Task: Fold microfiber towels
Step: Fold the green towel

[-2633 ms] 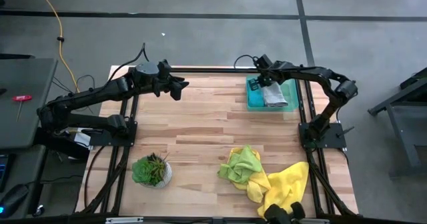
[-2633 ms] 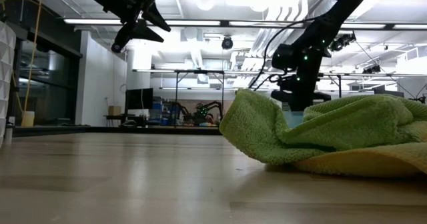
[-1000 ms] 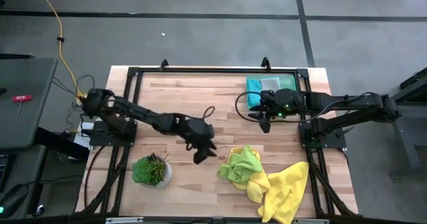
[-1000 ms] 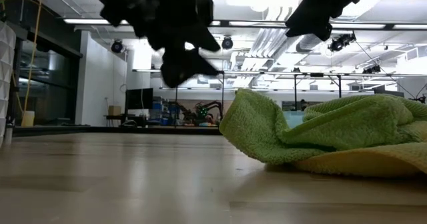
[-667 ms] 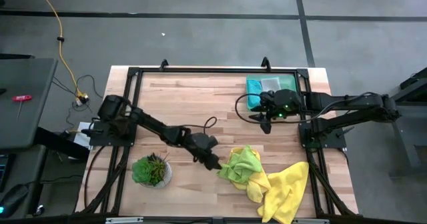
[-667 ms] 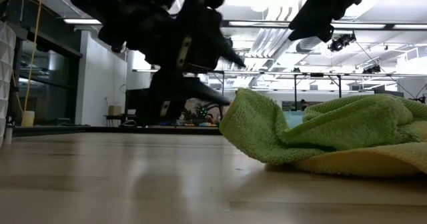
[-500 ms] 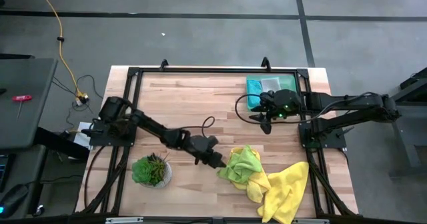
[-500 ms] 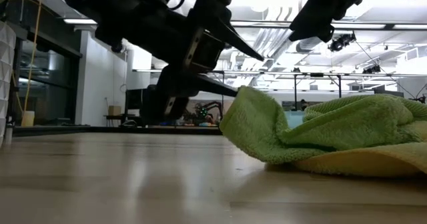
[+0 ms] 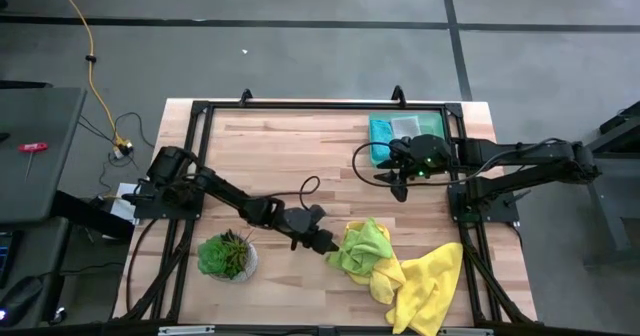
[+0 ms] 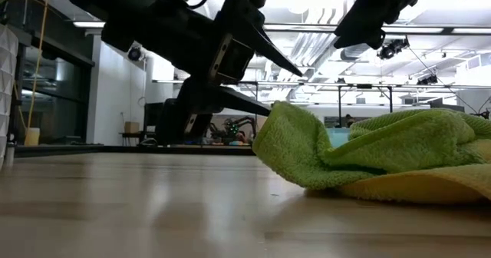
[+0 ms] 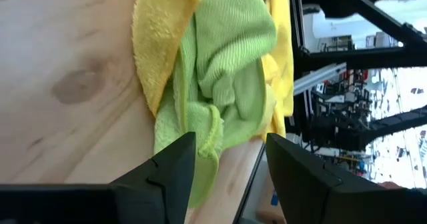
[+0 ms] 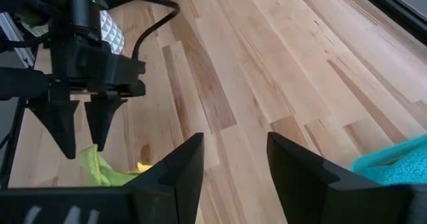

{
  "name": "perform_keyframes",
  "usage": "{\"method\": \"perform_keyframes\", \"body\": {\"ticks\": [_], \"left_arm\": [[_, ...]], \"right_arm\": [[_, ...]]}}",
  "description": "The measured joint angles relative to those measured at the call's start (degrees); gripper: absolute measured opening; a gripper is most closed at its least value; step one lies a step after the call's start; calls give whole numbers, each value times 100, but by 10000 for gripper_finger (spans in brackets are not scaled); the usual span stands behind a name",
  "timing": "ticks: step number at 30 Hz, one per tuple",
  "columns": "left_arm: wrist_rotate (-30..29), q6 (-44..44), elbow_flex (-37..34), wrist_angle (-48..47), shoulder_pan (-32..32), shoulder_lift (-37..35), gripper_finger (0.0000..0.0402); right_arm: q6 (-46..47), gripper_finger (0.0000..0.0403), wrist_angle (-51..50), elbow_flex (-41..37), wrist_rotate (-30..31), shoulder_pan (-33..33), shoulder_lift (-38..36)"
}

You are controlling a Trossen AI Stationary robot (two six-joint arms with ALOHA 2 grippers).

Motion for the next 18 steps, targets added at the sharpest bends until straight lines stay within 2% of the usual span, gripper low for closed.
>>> {"method": "perform_keyframes", "body": {"ticks": [4, 12, 18], "left_arm": [[-34, 84, 0, 0, -4, 0, 143], [-19, 207, 0, 24, -68, 0, 33], [-19, 302, -2, 26, -63, 0, 23]], "right_arm": [[0, 156, -2, 0, -4, 0, 1], [-154, 156, -22, 0, -2, 0, 2], [-149, 156, -22, 0, 58, 0, 2]]}}
